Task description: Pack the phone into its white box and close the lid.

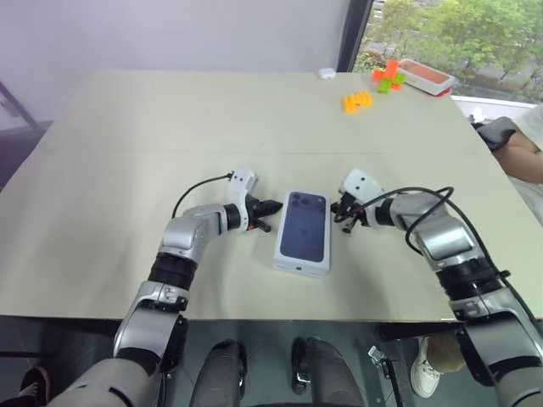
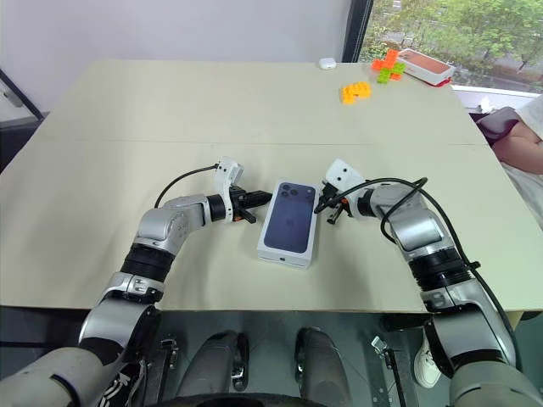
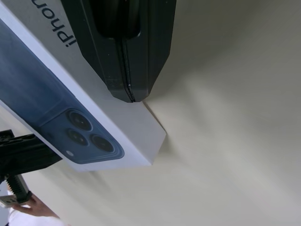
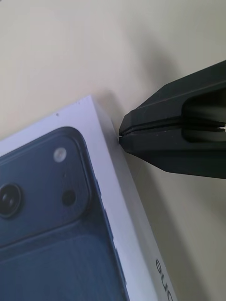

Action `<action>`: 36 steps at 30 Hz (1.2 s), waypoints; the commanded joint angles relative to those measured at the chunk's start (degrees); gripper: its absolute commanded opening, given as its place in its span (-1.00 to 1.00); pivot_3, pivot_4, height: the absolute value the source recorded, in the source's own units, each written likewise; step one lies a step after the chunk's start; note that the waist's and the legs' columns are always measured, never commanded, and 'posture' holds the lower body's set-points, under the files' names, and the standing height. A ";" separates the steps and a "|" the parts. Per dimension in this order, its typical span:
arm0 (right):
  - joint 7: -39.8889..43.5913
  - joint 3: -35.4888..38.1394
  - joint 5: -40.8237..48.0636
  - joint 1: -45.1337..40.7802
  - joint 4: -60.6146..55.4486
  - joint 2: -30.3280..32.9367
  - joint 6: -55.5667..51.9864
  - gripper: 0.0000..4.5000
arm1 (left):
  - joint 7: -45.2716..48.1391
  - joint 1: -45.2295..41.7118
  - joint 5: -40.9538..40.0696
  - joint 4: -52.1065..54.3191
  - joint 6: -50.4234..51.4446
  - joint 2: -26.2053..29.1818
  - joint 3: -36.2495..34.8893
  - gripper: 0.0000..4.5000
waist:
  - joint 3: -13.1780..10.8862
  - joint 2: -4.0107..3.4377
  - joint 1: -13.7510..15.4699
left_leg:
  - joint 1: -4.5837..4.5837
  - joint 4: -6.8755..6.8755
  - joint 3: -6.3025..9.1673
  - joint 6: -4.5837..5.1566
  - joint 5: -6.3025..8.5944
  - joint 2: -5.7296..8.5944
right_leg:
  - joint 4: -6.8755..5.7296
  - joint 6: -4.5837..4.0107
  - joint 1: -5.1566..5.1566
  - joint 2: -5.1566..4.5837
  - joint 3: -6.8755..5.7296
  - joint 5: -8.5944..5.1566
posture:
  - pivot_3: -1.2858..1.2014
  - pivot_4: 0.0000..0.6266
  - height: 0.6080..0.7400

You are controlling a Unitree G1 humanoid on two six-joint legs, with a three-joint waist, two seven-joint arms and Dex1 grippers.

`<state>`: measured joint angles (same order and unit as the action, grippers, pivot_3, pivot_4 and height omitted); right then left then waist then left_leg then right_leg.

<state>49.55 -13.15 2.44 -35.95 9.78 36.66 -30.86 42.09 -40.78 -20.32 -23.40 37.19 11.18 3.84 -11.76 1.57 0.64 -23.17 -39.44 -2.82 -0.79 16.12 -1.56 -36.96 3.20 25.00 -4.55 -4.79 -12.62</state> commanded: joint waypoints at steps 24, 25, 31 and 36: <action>3.99 1.57 1.54 0.74 -8.05 1.47 -3.42 -0.99 | 1.78 4.17 -0.26 10.46 2.48 2.20 1.52 -1.00 | 0.00 0.00 0.00 | 0.00 0.00 0.04 0.00 0.00 -0.02 | 0.00 0.00 0.01 0.00 0.00 0.00 | 0.03 -0.52 1.00; 4.15 1.55 1.59 0.82 -8.21 1.54 -3.65 -0.99 | 1.84 4.24 -0.14 10.45 2.14 2.28 1.52 -1.00 | 0.00 0.00 0.01 | 0.00 0.00 0.04 0.00 0.00 -0.01 | 0.00 0.00 0.01 0.00 0.00 0.00 | 0.03 -0.52 1.00; 4.09 1.47 -0.30 0.91 -7.04 3.05 -1.60 -0.99 | 1.63 4.09 0.13 10.02 1.33 3.42 0.56 -1.00 | 0.00 0.00 0.00 | 0.00 0.00 0.04 0.00 0.00 -0.01 | 0.00 0.00 0.01 0.00 0.00 0.00 | 0.03 -0.52 1.00; 3.11 5.51 1.60 -2.43 -3.36 3.32 -0.50 -0.99 | 0.31 0.52 -3.31 10.31 1.94 2.61 -4.14 -1.00 | 0.00 0.00 0.00 | 0.00 0.00 0.04 0.00 0.00 -0.01 | 0.01 0.00 0.02 0.00 0.01 0.00 | 0.03 -0.52 1.00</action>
<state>53.39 -10.76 2.96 -35.69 6.42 39.46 -32.26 43.07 -37.26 -21.56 -14.98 39.63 14.37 2.14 -11.76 1.56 0.64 -23.17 -39.44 -2.78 -0.79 16.12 -1.57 -36.95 3.20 25.01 -4.55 -4.78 -12.62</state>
